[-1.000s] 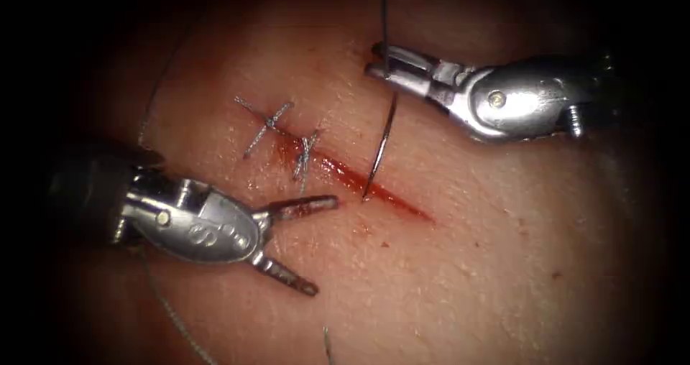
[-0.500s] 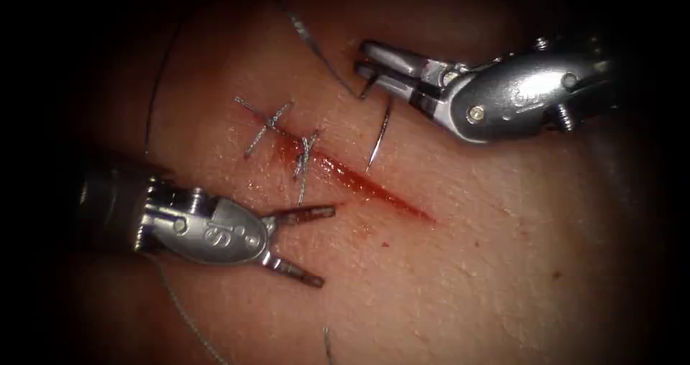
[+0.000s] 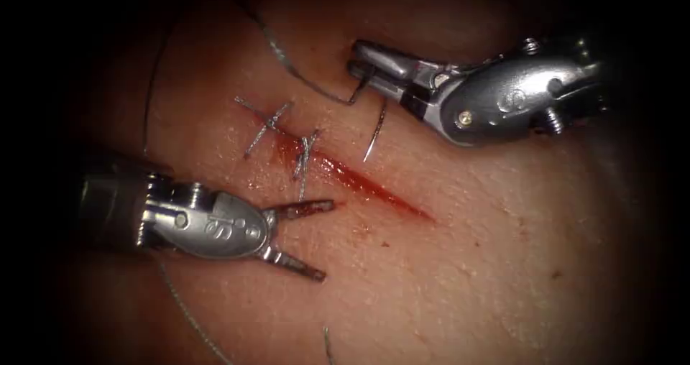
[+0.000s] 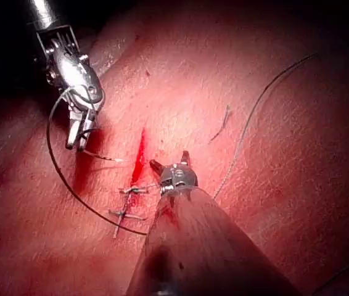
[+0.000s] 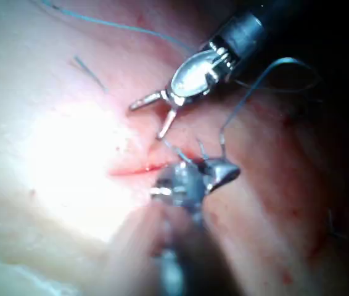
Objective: Wound Closure
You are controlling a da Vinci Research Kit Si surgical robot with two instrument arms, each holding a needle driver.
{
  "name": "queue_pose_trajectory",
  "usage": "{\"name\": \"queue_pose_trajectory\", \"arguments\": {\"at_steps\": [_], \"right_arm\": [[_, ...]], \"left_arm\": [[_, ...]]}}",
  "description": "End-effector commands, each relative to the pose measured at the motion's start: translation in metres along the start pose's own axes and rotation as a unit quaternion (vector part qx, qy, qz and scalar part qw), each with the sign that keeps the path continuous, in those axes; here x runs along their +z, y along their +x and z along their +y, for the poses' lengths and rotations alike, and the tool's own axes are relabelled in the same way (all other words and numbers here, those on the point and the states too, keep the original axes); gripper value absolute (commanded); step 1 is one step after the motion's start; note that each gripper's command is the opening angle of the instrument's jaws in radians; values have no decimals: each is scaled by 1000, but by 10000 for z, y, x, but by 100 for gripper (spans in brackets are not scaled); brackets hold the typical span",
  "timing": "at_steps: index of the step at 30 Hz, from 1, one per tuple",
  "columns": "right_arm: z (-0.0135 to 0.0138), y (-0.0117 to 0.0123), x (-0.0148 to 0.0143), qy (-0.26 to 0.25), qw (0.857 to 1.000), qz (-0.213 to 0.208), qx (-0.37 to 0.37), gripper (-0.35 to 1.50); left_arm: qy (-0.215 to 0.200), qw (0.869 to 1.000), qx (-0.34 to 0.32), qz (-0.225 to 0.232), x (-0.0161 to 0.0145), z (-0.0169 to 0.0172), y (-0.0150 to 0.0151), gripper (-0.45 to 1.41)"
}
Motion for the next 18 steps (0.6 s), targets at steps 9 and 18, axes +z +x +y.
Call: {"name": "queue_pose_trajectory", "arguments": {"at_steps": [9,18], "right_arm": [[-10,-5,13,-7,999,4,-51,-35],[-20,-11,18,-10,997,7,-77,-35]], "left_arm": [[-3,1000,-5,-2,7,4,-3,29],[-5,1000,-9,-9,7,6,-5,24]]}}
